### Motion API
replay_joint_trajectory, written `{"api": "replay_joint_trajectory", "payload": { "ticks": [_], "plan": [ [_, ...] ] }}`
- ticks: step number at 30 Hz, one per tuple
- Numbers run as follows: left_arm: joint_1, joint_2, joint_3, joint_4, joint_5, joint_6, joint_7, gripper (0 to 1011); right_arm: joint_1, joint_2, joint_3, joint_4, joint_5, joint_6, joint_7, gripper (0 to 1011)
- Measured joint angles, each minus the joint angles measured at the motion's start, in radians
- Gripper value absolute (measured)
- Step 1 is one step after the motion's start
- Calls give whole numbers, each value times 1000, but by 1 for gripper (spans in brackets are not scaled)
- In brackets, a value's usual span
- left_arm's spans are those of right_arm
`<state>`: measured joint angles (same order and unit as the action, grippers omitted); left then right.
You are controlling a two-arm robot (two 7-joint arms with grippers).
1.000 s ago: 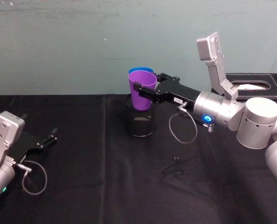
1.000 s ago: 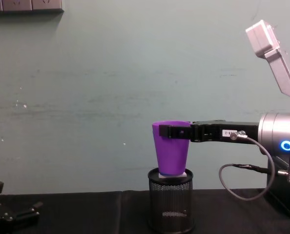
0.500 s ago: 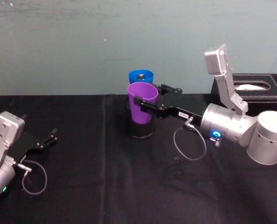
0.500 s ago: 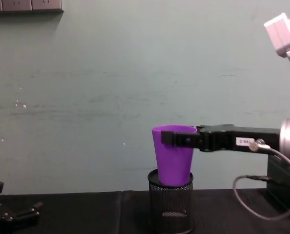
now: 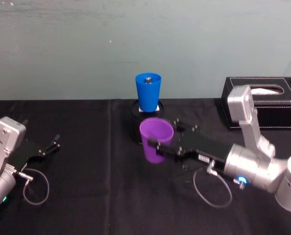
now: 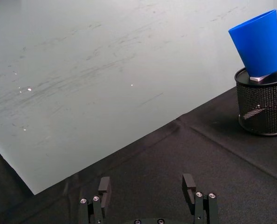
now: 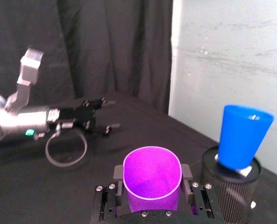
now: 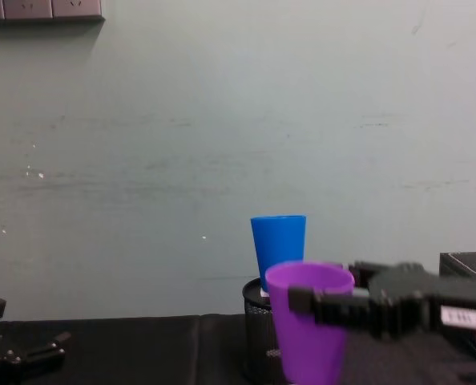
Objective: Pick up one cup with a gripper and tap it against the other cup.
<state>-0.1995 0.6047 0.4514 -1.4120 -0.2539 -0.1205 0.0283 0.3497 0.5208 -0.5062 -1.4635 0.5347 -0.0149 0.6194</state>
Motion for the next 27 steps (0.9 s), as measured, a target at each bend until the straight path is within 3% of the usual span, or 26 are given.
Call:
{"api": "replay_joint_trajectory", "payload": {
  "ticks": [7,15,20,27],
  "plan": [
    [0,0,0,0,0,0,0,1000,-56,19,-7,-7,-65,-69,-5,726],
    [0,0,0,0,0,0,0,1000,-80,-10,-18,44,-156,-167,-35,726],
    [0,0,0,0,0,0,0,1000,-85,-47,-11,98,-158,-202,-35,726],
    [0,0,0,0,0,0,0,1000,-86,-78,2,137,-149,-208,-27,726]
  ]
}}
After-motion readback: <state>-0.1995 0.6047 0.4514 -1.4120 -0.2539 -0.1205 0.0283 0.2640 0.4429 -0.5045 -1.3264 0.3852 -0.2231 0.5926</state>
